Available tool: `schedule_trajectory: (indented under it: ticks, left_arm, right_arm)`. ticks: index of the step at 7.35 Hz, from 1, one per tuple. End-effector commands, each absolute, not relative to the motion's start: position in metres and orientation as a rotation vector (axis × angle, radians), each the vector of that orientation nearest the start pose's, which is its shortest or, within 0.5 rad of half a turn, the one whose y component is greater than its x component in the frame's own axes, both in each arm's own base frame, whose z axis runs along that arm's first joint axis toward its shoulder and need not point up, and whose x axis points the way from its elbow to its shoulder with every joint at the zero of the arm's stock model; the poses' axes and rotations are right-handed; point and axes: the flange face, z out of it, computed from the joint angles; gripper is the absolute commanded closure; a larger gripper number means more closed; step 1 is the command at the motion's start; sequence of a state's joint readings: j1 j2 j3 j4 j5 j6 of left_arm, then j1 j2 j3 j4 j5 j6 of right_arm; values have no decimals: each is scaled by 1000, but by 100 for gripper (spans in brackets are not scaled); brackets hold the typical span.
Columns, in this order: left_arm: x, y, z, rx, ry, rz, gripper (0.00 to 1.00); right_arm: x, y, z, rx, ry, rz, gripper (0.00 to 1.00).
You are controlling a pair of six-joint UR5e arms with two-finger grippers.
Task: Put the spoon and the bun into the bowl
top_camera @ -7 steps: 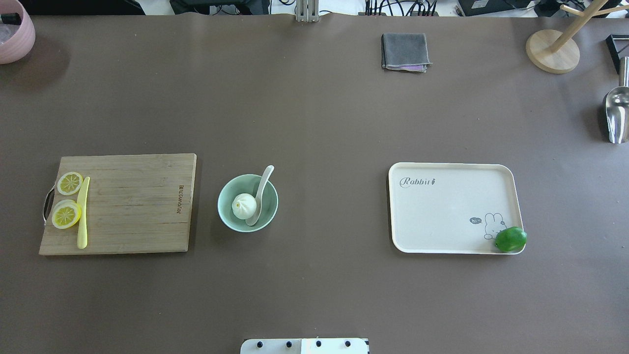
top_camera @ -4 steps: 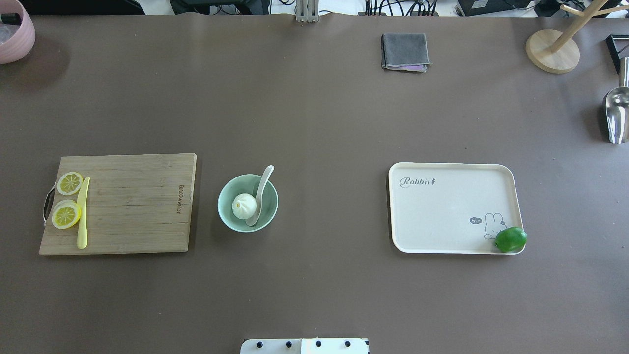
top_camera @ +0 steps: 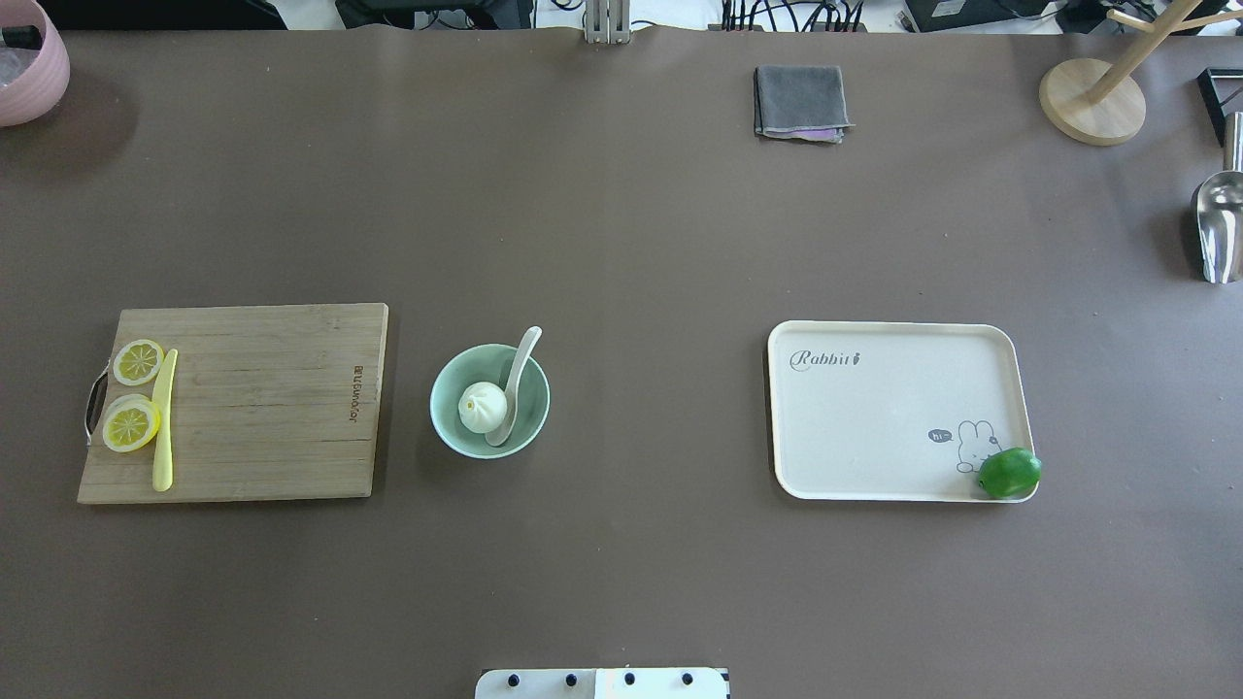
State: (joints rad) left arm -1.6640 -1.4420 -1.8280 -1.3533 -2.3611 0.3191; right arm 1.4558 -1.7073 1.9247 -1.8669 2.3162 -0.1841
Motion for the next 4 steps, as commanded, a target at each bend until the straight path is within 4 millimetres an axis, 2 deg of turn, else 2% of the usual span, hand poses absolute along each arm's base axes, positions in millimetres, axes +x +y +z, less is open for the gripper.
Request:
schedule_trajectory:
  ticks: [1, 4]
  left_arm:
    - [-102, -420, 612, 80, 791, 180, 2]
    - [-102, -421, 610, 84, 789, 182, 2]
  right_arm:
    - [17, -424, 579, -49, -751, -256, 0]
    - [15, -424, 579, -51, -751, -260, 0]
